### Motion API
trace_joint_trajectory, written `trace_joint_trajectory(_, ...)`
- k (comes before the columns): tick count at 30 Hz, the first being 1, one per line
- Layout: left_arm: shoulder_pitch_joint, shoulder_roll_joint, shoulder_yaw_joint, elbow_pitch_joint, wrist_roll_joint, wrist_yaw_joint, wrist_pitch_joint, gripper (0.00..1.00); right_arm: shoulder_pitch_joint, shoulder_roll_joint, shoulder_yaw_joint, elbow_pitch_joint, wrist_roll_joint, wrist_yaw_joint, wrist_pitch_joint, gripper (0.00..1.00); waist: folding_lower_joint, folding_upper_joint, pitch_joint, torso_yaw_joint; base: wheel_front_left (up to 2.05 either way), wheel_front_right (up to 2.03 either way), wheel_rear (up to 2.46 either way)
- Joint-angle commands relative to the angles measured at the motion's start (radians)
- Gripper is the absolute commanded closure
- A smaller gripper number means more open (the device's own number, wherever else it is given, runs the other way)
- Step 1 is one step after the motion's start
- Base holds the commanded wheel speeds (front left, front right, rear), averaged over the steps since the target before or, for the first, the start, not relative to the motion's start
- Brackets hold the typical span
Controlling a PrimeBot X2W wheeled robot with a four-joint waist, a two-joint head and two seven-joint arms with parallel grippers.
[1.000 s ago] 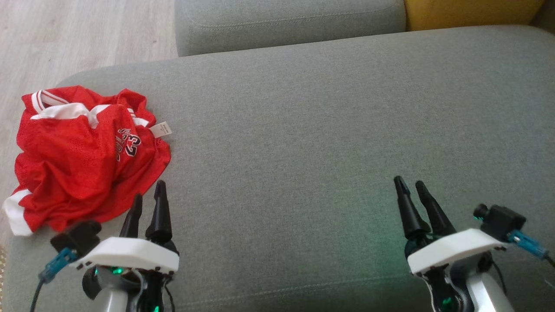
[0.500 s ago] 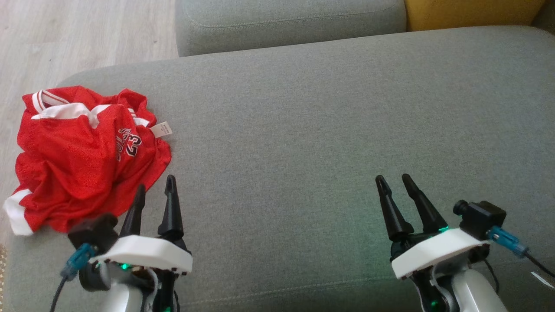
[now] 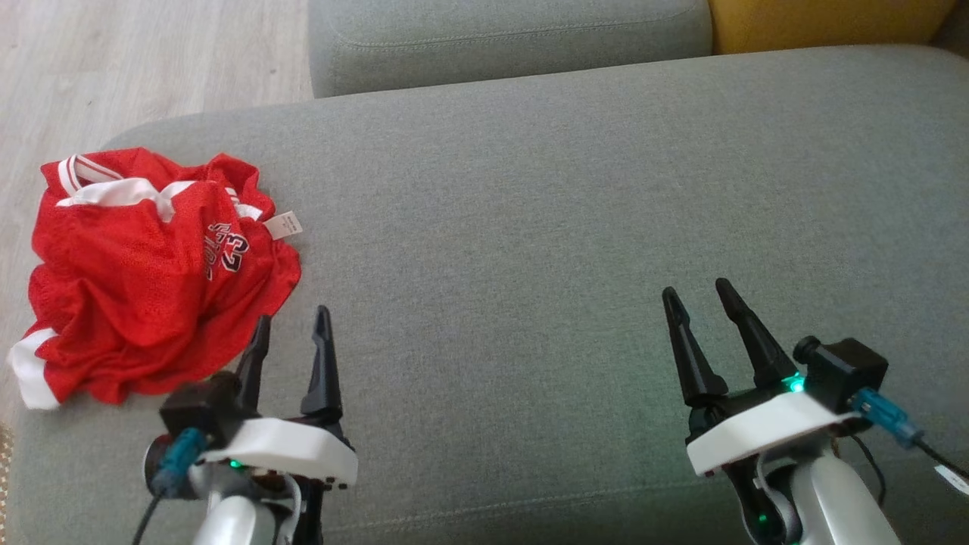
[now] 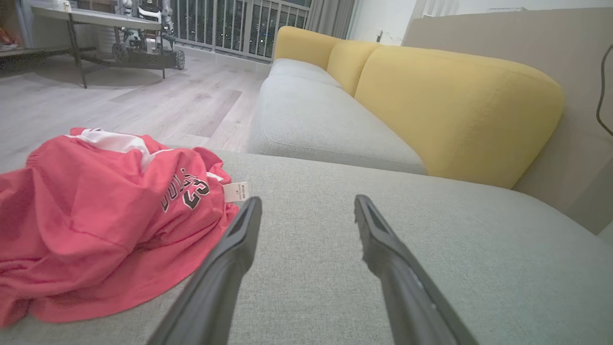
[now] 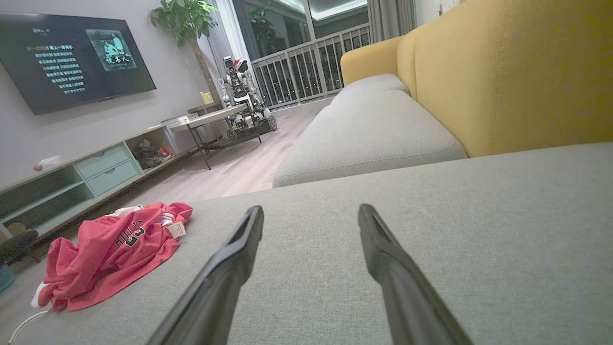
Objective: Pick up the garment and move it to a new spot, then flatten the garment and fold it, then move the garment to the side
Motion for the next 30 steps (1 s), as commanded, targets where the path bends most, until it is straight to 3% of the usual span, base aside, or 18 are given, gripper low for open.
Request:
trace_joint_trajectory(1,-0.058,0.015,0.02,-0.034,0.03,0.005,-0.015,0.0,-0.049,-0.009,0.024,-0.041,-0.03,0.0,-0.015,0.0,0.0,0.0,0.0,0.0,0.0,0.0,0.0)
trace_joint_trajectory(22,-0.056,0.004,-0.011,-0.006,0.27,0.001,-0.078,0.0,-0.053,-0.011,0.02,-0.038,-0.315,0.0,-0.079,0.0,0.0,0.0,-0.01,0.002,0.0,0.0,0.0)
trace_joint_trajectory(30,-0.045,-0.003,-0.001,0.008,0.27,-0.008,-0.078,0.0,-0.046,-0.011,0.021,-0.036,-0.325,0.0,-0.079,0.0,0.0,0.0,-0.017,0.008,0.0,0.0,0.0)
